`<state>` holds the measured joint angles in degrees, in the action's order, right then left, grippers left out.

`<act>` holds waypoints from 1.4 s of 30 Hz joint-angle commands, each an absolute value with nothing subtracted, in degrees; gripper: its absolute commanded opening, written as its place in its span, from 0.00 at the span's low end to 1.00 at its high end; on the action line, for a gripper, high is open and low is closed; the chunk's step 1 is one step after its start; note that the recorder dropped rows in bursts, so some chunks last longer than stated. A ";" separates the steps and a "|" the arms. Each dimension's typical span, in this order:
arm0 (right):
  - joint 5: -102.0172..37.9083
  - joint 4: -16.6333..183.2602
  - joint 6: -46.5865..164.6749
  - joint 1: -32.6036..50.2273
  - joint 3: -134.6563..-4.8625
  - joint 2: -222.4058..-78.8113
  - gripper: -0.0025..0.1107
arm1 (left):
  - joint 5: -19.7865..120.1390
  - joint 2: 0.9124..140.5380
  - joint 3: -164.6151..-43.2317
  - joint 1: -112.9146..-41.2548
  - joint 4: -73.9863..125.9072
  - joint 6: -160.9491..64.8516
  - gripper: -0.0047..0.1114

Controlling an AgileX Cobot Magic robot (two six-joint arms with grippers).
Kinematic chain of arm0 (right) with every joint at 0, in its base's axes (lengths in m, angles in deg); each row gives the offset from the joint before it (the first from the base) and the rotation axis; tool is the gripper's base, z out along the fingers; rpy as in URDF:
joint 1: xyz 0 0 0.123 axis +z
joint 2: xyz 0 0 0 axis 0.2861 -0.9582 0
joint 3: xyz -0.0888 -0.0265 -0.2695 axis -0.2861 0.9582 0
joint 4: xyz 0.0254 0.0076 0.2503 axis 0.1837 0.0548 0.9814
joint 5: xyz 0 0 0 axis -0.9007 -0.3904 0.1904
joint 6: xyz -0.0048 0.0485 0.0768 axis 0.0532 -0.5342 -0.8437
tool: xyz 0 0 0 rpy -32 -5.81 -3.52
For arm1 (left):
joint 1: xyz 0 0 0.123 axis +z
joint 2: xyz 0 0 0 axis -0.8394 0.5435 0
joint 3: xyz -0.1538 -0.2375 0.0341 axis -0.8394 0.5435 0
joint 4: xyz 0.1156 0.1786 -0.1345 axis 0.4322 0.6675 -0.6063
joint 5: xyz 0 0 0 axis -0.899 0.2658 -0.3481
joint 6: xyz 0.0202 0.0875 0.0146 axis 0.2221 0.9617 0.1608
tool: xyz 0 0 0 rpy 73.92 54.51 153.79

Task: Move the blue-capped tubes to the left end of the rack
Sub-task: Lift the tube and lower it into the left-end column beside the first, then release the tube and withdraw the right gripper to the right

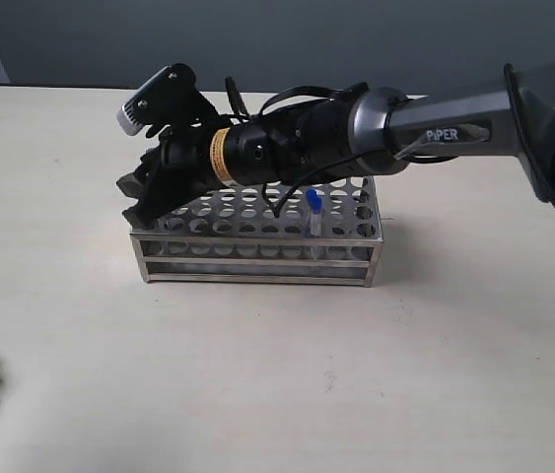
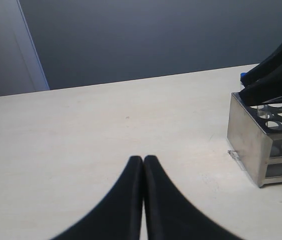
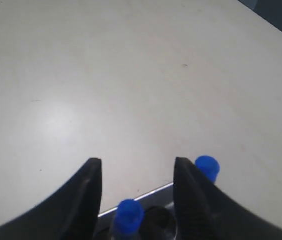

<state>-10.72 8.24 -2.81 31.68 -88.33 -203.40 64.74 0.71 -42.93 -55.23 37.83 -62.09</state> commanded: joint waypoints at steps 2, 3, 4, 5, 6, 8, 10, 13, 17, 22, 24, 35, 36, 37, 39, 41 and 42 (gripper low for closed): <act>-17.85 7.84 -3.12 31.41 -88.61 -197.89 0.42 | 64.26 0.91 -43.23 -55.48 37.53 -62.13 0.05; -19.15 7.84 -3.12 31.41 -88.61 -196.56 0.42 | 64.26 0.91 -43.23 -55.48 37.53 -62.13 0.05; -20.54 7.34 -3.12 31.41 -88.61 -195.25 0.42 | 64.26 0.91 -43.23 -55.48 37.53 -62.13 0.05; -22.04 6.96 -3.12 31.41 -88.51 -193.08 0.42 | 64.26 0.91 -43.23 -55.48 37.53 -62.13 0.05; -23.36 6.96 -3.12 31.41 -88.51 -191.60 0.42 | 64.26 0.91 -43.23 -55.48 37.53 -62.13 0.05; -24.70 6.70 -3.12 31.41 -87.87 -188.33 0.42 | 64.26 0.91 -43.23 -55.48 37.53 -62.13 0.05; -26.24 6.26 -3.12 31.41 -87.15 -185.75 0.42 | 64.26 0.91 -43.23 -55.48 37.53 -62.13 0.05; -32.05 6.03 -3.12 31.41 -84.68 -182.30 0.42 | 64.26 0.91 -43.23 -55.48 37.53 -62.13 0.05; -42.88 8.25 -3.12 31.41 -77.58 -178.21 0.42 | 64.26 0.91 -43.23 -55.48 37.53 -62.13 0.05; -41.42 8.91 -6.54 31.41 -65.56 -173.86 0.42 | 64.26 0.91 -43.23 -55.48 37.53 -62.13 0.05; -38.99 8.91 -8.07 31.41 -62.06 -172.72 0.42 | 64.26 0.91 -43.23 -55.48 37.53 -62.13 0.05; -42.92 6.34 -14.35 31.41 -56.07 -168.53 0.42 | 64.26 0.91 -43.23 -55.48 37.53 -62.13 0.05; -42.30 4.10 -16.96 31.41 -54.92 -167.53 0.42 | 64.26 0.91 -43.23 -55.48 37.53 -62.13 0.05; -42.59 2.42 -19.87 31.41 -53.67 -166.68 0.42 | 64.26 0.91 -43.23 -55.48 37.53 -62.13 0.05; -45.85 -2.84 -26.38 31.41 -50.75 -164.43 0.42 | 64.26 0.91 -43.23 -55.48 37.53 -62.13 0.05; -48.99 -9.70 -34.63 31.41 -47.63 -161.52 0.42 | 64.26 0.91 -43.23 -55.48 37.53 -62.13 0.05; -49.40 -15.44 -40.79 31.41 -45.75 -159.91 0.42 | 64.26 0.91 -43.23 -55.48 37.53 -62.13 0.05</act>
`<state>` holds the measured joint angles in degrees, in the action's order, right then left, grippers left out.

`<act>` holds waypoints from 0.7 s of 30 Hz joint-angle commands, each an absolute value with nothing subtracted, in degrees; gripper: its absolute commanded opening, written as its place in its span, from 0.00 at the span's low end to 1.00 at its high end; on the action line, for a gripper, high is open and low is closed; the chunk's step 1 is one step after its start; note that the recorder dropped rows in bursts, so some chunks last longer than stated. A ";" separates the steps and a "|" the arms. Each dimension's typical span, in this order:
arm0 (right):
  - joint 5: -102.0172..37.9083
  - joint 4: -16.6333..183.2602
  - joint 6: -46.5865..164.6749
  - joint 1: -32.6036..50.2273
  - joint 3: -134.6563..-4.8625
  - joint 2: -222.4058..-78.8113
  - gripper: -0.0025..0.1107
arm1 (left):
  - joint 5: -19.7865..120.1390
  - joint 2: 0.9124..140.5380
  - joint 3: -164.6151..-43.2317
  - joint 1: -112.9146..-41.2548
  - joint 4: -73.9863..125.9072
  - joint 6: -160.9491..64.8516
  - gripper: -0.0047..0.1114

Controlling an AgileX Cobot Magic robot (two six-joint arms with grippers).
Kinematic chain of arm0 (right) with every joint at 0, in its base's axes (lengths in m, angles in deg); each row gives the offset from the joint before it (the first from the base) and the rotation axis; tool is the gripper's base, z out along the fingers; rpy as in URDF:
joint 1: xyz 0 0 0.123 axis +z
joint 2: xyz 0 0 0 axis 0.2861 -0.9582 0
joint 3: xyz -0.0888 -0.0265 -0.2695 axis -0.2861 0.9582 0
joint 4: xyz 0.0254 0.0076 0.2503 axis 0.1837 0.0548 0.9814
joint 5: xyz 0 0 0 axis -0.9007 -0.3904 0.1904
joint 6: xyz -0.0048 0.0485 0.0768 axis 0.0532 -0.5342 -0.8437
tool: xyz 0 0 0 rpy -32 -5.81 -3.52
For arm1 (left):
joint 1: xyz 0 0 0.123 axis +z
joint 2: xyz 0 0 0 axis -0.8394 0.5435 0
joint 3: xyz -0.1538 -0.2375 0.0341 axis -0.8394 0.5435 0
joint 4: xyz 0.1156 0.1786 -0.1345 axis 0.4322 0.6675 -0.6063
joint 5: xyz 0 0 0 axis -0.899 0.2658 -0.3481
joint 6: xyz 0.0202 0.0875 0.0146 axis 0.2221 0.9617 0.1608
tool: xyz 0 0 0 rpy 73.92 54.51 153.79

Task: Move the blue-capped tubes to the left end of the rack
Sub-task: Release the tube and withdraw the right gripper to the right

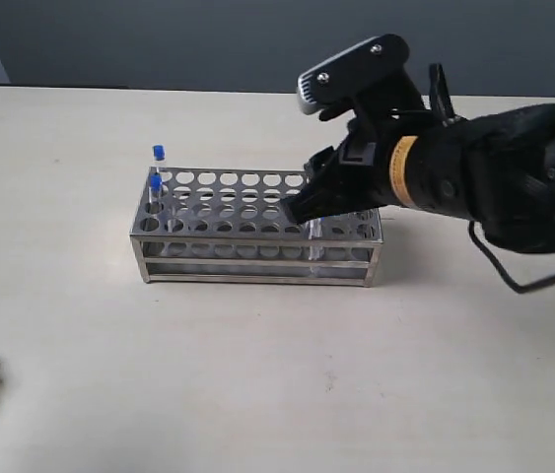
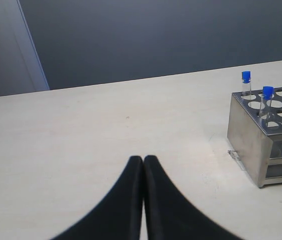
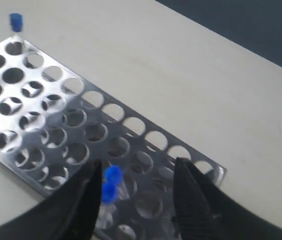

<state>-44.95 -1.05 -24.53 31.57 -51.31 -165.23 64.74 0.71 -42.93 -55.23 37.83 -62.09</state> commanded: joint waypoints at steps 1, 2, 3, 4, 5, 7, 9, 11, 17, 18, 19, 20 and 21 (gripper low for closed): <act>-49.70 -16.63 -46.84 31.41 -44.22 -158.70 0.42 | 64.26 0.91 -43.23 -55.48 37.53 -62.13 0.05; -51.82 -16.63 -49.32 31.41 -42.96 -157.54 0.42 | 64.26 0.91 -43.23 -55.48 37.53 -62.13 0.05; -52.25 -16.63 -49.76 31.55 -41.55 -156.76 0.42 | 64.26 0.91 -43.23 -55.48 37.53 -62.13 0.05; -53.07 -16.63 -49.76 31.55 -40.57 -156.64 0.42 | 64.26 0.91 -43.23 -55.48 37.53 -62.13 0.05; -53.81 -16.63 -49.76 31.55 -39.52 -156.64 0.42 | 64.26 0.91 -43.23 -55.48 37.53 -62.13 0.05; -50.20 -16.63 -50.62 31.55 -38.74 -156.88 0.42 | 64.26 0.91 -43.23 -55.48 37.53 -62.13 0.05; -44.21 -16.63 -51.08 31.55 -40.02 -156.51 0.42 | 64.26 0.91 -43.23 -55.48 37.53 -62.13 0.05; -47.13 -16.63 -49.07 31.55 -41.02 -156.51 0.42 | 64.26 0.91 -43.23 -55.48 37.53 -62.13 0.05; -57.31 -16.63 -27.28 31.25 -65.55 -155.08 0.42 | 64.26 0.91 -43.23 -55.48 37.53 -62.13 0.05; -57.01 -16.63 -27.61 30.04 -66.94 -155.20 0.42 | 64.26 0.91 -43.23 -55.48 37.53 -62.13 0.05; -54.66 -16.63 -30.15 28.07 -67.03 -155.20 0.42 | 64.26 0.91 -43.23 -55.48 37.53 -62.13 0.05; -52.38 -16.63 -32.20 26.19 -66.04 -155.20 0.42 | 64.26 0.91 -43.23 -55.48 37.53 -62.13 0.05; -50.15 -16.63 -32.63 24.67 -65.07 -155.20 0.42 | 64.26 0.91 -43.23 -55.48 37.53 -62.13 0.05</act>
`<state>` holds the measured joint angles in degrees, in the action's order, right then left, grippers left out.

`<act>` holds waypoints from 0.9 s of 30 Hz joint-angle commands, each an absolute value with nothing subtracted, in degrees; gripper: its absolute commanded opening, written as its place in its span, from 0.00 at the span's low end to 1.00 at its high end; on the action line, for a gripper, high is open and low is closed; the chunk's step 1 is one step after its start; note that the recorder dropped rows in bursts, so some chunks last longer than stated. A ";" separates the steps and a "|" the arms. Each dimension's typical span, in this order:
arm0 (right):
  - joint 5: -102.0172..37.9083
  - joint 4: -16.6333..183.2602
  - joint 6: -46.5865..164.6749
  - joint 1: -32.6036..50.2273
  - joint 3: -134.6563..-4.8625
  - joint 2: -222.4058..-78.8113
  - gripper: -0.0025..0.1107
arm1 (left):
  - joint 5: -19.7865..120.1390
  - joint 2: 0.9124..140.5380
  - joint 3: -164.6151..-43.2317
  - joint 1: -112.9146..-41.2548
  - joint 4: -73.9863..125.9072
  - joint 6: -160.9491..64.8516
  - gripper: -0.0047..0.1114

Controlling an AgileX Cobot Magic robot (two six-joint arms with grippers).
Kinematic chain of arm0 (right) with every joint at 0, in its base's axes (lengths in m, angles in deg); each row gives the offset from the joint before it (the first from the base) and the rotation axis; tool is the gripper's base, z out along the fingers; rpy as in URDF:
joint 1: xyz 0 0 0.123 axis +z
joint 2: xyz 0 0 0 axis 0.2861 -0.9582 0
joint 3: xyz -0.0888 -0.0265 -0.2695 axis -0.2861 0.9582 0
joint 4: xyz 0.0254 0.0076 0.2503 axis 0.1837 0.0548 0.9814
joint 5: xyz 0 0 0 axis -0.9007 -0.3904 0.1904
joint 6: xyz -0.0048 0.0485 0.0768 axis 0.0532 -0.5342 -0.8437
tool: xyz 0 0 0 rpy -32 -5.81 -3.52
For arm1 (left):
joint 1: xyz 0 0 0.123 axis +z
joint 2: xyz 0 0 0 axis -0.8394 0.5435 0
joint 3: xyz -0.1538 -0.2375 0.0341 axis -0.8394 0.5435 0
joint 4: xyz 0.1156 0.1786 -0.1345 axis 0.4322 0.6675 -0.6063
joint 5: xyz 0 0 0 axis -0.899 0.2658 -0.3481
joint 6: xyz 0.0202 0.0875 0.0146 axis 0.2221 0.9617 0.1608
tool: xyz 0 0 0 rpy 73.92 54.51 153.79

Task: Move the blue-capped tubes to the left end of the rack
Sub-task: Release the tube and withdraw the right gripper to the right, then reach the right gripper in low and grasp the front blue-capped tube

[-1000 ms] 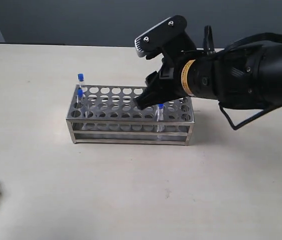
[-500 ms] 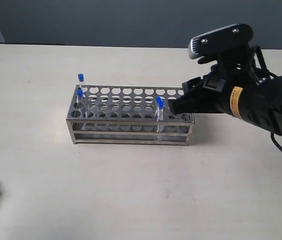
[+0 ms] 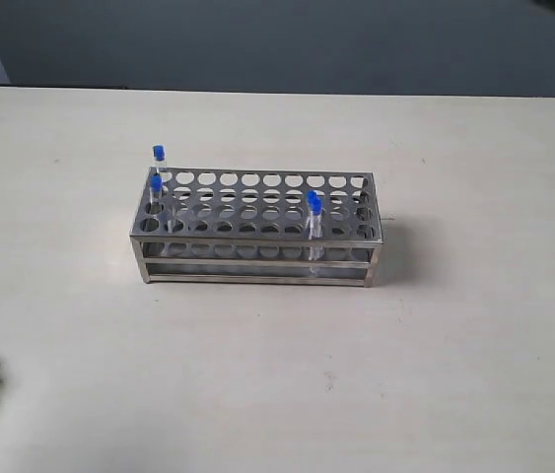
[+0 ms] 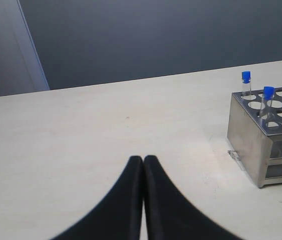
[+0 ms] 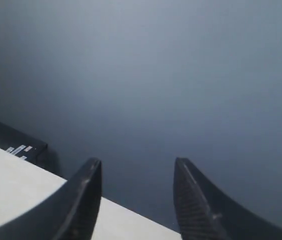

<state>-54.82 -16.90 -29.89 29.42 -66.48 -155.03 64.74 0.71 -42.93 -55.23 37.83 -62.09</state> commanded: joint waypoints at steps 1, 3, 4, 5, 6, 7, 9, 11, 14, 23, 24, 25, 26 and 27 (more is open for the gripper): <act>-49.02 -16.63 -32.63 23.79 -64.50 -155.20 0.42 | 64.26 0.91 -43.23 -55.48 37.53 -62.13 0.05; -47.69 -16.63 -32.63 22.67 -64.05 -155.20 0.42 | 64.26 0.91 -43.23 -55.48 37.53 -62.13 0.05; -47.27 -16.63 -32.54 22.13 -64.05 -155.20 0.42 | 64.26 0.91 -43.23 -55.48 37.53 -62.13 0.05; -46.51 -16.63 -32.54 21.75 -64.05 -155.20 0.42 | 64.26 0.91 -43.23 -55.48 37.53 -62.13 0.05; -46.22 -16.63 -32.54 21.63 -64.05 -155.20 0.42 | 64.26 0.91 -43.23 -55.48 37.53 -62.13 0.05; -46.12 -16.63 -32.41 21.52 -64.05 -155.20 0.42 | 64.26 0.91 -43.23 -55.48 37.53 -62.13 0.05; -45.61 -16.63 -31.55 21.40 -64.05 -155.20 0.42 | 64.26 0.91 -43.23 -55.48 37.53 -62.13 0.05; -44.83 -16.63 -30.64 21.14 -64.05 -155.20 0.42 | 64.26 0.91 -43.23 -55.48 37.53 -62.13 0.05; -41.66 -16.63 -28.52 17.55 -64.05 -154.69 0.42 | 64.26 0.91 -43.23 -55.48 37.53 -62.13 0.05; -20.99 61.37 43.98 6.79 -55.30 -154.49 0.42 | 64.26 0.91 -43.23 -55.48 37.53 -62.13 0.05; -19.95 64.39 45.74 6.79 -53.33 -154.49 0.42 | 64.26 0.91 -43.23 -55.48 37.53 -62.13 0.05; -18.02 68.14 47.11 6.79 -50.12 -154.49 0.42 | 64.26 0.91 -43.23 -55.48 37.53 -62.13 0.05; -16.40 69.98 47.25 6.89 -47.83 -154.49 0.42 | 64.26 0.91 -43.23 -55.48 37.53 -62.13 0.05; -13.86 71.61 47.25 7.40 -45.50 -154.49 0.42 | 64.26 0.91 -43.23 -55.48 37.53 -62.13 0.05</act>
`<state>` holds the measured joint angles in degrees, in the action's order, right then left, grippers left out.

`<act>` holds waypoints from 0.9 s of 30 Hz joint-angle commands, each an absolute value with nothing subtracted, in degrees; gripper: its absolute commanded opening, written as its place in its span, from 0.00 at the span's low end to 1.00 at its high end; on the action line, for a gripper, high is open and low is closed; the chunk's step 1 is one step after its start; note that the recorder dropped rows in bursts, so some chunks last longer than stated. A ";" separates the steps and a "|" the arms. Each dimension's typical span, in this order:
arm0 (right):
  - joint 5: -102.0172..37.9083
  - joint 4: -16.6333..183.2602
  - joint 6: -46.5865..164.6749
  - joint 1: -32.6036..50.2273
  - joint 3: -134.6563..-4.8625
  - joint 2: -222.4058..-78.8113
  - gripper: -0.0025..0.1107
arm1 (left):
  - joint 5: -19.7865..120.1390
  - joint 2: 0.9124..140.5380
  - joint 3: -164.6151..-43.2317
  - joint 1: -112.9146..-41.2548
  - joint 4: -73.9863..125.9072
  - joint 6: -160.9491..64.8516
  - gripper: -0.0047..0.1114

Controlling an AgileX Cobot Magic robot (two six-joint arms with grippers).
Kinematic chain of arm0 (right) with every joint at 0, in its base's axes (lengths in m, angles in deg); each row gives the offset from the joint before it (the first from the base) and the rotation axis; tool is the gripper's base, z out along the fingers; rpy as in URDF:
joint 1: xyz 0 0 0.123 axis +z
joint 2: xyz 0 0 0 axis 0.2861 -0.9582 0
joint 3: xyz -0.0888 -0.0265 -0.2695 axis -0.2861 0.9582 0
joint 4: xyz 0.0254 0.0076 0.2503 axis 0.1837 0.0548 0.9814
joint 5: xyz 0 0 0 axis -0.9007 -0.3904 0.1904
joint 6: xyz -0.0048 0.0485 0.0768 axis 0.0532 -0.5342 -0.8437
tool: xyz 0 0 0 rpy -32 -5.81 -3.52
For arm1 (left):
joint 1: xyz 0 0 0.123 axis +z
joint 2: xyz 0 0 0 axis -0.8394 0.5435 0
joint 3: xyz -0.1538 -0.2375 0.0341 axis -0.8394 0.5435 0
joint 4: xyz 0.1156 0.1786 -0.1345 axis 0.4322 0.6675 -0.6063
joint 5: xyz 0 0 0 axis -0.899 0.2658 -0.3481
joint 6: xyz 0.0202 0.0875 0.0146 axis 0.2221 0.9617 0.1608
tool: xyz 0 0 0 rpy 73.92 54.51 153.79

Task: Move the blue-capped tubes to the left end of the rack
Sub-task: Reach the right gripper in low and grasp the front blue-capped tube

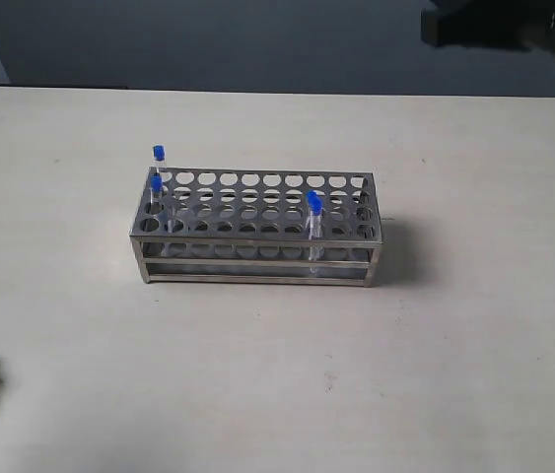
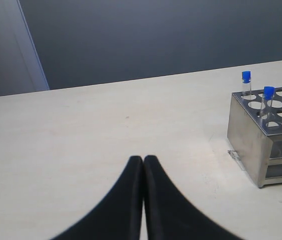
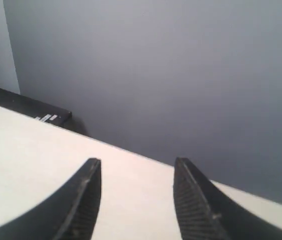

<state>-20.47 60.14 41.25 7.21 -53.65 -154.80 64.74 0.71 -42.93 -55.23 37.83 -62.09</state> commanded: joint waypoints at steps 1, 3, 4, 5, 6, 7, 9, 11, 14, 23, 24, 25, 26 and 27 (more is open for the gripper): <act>-11.47 72.47 47.47 7.83 -42.00 -154.49 0.42 | 64.26 0.91 -43.23 -55.48 37.53 -62.13 0.05; -7.98 74.57 49.03 9.22 -37.38 -154.49 0.42 | 64.26 0.91 -43.23 -55.48 37.53 -62.13 0.05; -6.77 76.18 50.92 10.21 -35.20 -154.49 0.42 | 64.26 0.91 -43.23 -55.48 37.53 -62.13 0.05; -6.19 77.71 52.80 11.09 -33.31 -154.49 0.42 | 64.26 0.91 -43.23 -55.48 37.53 -62.13 0.05; -5.69 79.48 55.38 12.22 -31.63 -154.49 0.42 | 64.26 0.91 -43.23 -55.48 37.53 -62.13 0.05; -5.10 80.81 57.45 13.37 -30.08 -154.49 0.42 | 64.26 0.91 -43.23 -55.48 37.53 -62.13 0.05; -3.63 81.00 58.35 15.06 -27.71 -154.49 0.42 | 64.26 0.91 -43.23 -55.48 37.53 -62.13 0.05; -1.68 76.30 55.57 16.25 -26.17 -154.49 0.42 | 64.26 0.91 -43.23 -55.48 37.53 -62.13 0.05; 2.66 66.43 45.96 17.09 -25.67 -154.49 0.42 | 64.26 0.91 -43.23 -55.48 37.53 -62.13 0.05; 14.85 64.06 48.56 17.09 -25.67 -160.71 0.42 | 64.26 0.91 -43.23 -55.48 37.53 -62.13 0.05; 17.29 63.93 48.56 17.09 -25.67 -161.89 0.42 | 64.26 0.91 -43.23 -55.48 37.53 -62.13 0.05; 19.35 63.20 48.56 17.09 -25.67 -163.48 0.42 | 64.26 0.91 -43.23 -55.48 37.53 -62.13 0.05; 21.13 62.80 48.56 17.09 -25.67 -165.14 0.42 | 64.26 0.91 -43.23 -55.48 37.53 -62.13 0.05; 22.27 62.79 48.74 17.09 -25.67 -166.80 0.42 | 64.26 0.91 -43.23 -55.48 37.53 -62.13 0.05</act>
